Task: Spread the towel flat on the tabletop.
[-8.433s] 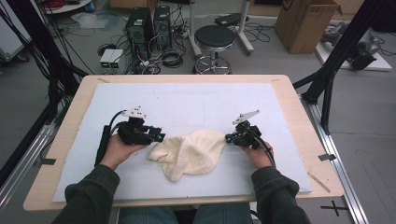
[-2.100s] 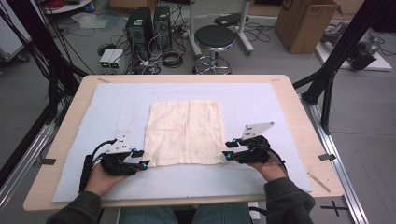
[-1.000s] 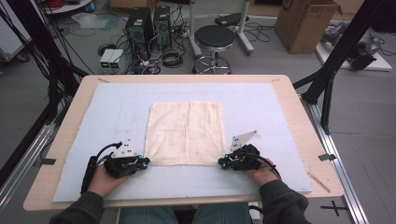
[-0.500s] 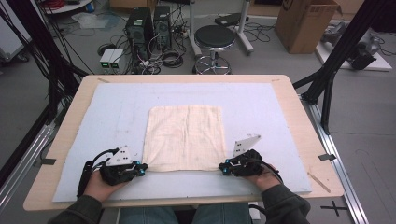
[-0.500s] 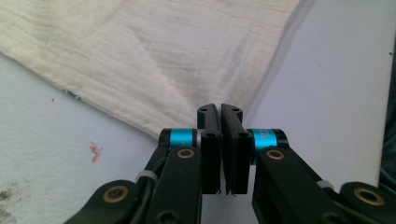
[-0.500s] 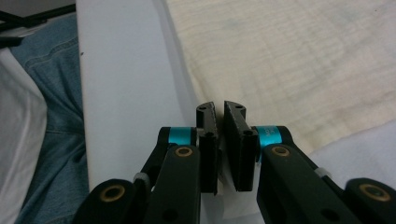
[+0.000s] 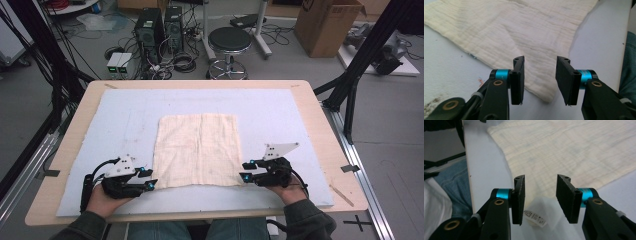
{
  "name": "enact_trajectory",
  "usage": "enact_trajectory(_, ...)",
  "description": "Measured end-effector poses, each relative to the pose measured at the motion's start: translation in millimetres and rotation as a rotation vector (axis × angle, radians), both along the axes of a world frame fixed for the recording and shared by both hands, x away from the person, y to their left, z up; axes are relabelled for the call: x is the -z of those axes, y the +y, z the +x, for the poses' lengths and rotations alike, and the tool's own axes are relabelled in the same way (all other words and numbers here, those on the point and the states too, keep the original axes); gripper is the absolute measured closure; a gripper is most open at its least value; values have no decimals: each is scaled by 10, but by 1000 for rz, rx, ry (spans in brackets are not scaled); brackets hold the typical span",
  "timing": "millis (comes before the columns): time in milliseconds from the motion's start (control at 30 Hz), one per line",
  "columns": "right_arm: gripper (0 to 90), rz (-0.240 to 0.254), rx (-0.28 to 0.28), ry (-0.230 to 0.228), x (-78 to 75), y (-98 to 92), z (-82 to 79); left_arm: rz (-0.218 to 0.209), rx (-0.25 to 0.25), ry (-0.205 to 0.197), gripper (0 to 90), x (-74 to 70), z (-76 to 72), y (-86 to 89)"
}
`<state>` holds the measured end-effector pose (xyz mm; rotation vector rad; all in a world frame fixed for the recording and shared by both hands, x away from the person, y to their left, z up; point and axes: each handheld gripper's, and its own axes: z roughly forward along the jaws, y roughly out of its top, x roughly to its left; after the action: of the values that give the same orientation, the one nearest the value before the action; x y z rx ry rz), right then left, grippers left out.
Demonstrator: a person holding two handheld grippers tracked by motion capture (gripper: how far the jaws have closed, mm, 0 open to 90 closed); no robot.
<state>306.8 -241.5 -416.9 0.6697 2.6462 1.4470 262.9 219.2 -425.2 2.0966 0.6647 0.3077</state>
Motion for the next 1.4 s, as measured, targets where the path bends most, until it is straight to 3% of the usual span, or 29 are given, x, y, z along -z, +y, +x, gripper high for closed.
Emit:
enact_trajectory(300, 494, 18, 59, 2, -11, 1, 81, -20, -25, 1, 522, 8, 77, -22)
enact_trajectory(467, 488, 25, 76, -8, -35, -5, 106, -21, -21, 2, 516, 7, 98, -12)
enact_trajectory(1233, 308, -5, 105, 11, 3, 129, 214, -44, -80, 11, 448, -39, 198, -10)
enact_trajectory(1400, 278, -10, 113, 8, -7, 150, 239, -30, -82, 8, 428, -56, 218, -29)
